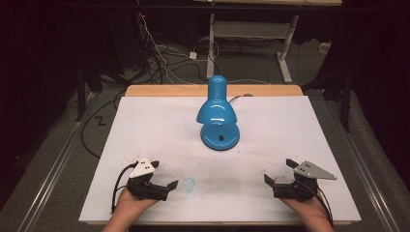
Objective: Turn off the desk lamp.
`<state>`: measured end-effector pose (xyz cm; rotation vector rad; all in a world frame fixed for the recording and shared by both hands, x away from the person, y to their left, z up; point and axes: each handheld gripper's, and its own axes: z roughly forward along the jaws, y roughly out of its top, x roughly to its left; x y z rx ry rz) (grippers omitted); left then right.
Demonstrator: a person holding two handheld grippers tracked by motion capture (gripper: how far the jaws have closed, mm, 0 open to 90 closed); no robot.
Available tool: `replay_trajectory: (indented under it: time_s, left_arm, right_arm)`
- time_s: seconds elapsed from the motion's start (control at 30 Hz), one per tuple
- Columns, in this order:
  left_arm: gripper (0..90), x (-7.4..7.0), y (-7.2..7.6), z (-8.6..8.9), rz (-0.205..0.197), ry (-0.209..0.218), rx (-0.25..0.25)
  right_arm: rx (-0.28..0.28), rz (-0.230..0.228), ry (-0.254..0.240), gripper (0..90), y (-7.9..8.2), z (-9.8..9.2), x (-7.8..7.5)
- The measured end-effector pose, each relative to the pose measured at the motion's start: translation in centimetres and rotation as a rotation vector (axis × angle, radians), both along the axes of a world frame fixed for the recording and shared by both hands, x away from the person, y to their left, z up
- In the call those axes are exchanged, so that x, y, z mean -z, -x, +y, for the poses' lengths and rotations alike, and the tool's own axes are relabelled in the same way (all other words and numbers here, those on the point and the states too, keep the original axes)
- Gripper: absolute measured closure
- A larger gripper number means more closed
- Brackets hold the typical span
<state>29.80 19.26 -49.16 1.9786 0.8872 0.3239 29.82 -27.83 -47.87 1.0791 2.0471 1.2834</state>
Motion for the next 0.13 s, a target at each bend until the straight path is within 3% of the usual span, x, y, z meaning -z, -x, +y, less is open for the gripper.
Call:
replay_trajectory:
  time_s: [0.13]
  left_arm:
    - [0.0,-0.51,0.11,0.18,-0.018,0.018,-0.011]
  right_arm:
    - [-0.002,-0.003,0.006,0.2,0.37,0.11,0.06]
